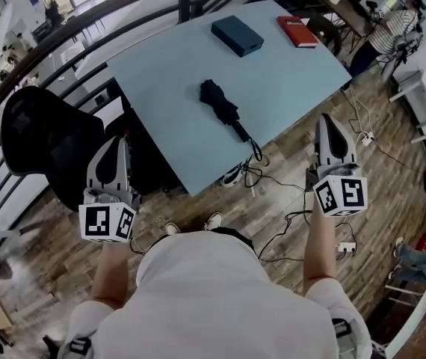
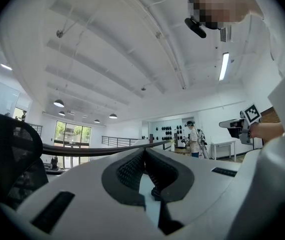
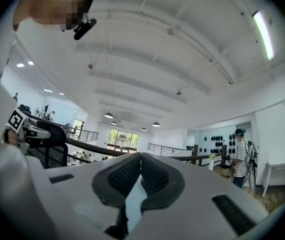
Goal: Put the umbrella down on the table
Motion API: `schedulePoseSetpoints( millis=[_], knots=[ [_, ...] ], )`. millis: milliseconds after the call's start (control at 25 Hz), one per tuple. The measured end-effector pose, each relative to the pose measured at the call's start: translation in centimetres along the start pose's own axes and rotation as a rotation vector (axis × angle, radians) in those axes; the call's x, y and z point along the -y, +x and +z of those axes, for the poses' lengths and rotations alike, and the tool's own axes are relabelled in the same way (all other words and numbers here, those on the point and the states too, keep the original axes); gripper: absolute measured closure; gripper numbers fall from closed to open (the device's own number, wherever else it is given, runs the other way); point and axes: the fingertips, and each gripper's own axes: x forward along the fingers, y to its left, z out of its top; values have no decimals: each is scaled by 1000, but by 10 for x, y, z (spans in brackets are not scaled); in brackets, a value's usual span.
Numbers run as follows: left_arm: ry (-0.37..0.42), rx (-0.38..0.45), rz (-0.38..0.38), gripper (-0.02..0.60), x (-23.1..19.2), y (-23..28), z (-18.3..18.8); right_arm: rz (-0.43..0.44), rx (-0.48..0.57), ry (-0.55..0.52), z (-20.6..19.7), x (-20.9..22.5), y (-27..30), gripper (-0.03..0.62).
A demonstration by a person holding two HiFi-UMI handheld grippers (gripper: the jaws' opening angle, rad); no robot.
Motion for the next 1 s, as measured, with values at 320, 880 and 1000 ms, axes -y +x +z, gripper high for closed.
schedulePoseSetpoints(
  millis=[320,880,1000],
  knots=[
    [11,-12,13,558,0,-11,-2,-96,-3,-42,2,-6,-50,572],
    [25,0,17,558,4,-7,-1,-133,-4,29,-7,1,-54,572],
    [22,-3,17,558,2,-7,-3,-121,-12,30,-9,-4,-50,572]
  ],
)
